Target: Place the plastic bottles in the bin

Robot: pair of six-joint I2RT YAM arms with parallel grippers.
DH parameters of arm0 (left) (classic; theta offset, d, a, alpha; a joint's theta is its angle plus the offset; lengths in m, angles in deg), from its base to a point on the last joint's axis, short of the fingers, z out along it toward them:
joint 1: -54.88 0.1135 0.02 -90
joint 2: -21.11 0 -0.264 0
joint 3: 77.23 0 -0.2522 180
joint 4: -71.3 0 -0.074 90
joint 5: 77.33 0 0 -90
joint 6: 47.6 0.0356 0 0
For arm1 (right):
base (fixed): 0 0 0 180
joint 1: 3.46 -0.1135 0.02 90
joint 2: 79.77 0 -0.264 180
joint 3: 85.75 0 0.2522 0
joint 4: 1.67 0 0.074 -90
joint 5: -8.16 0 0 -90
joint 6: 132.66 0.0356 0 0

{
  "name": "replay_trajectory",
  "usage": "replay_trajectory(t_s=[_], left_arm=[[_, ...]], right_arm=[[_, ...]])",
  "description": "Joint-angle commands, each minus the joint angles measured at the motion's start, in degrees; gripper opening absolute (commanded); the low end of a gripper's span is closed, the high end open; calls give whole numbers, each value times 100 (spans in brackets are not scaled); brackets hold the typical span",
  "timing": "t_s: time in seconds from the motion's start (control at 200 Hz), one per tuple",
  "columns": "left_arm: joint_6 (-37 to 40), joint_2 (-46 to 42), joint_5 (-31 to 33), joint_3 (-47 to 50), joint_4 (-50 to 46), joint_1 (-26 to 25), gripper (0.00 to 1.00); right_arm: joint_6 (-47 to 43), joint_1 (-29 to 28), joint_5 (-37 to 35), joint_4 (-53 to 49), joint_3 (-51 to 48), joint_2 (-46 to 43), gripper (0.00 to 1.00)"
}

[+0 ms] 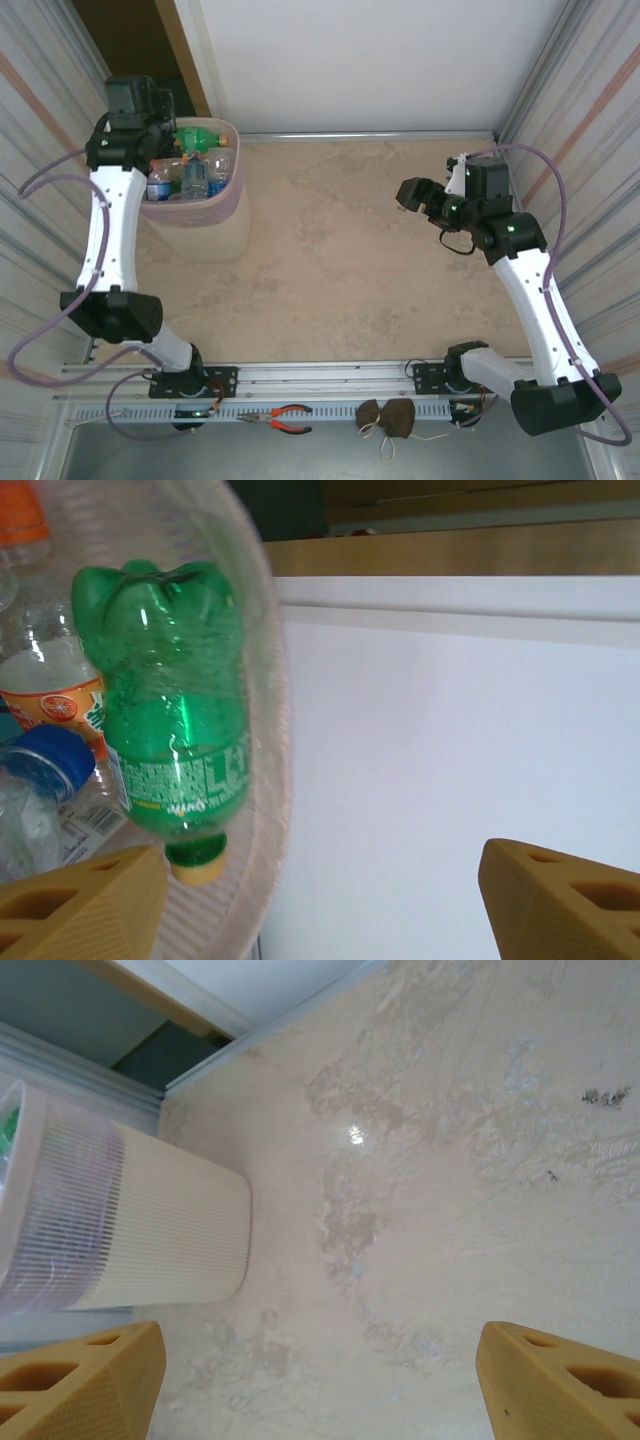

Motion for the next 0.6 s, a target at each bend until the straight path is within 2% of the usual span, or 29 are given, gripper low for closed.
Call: replay_trajectory(t_s=[0.0, 0.08, 0.185, 0.431, 0.596], left_arm=[[705, -439, 42, 198, 71, -14, 80], [1315, -710, -214, 430, 267, -34, 80], [2533, -1153, -698, 770, 552, -92, 80], [5332, -2442, -1368, 1660, 290, -593, 78], [6713, -3156, -2139, 2366, -41, -645, 79]], right_arm=[[-78, 30, -37, -107, 96, -173, 80], [-87, 34, -41, -115, 75, -210, 80], [-130, 39, -25, -155, 106, -243, 80], [-209, 116, 52, -231, 67, -314, 81], [-292, 212, 44, -240, -9, -359, 82]])
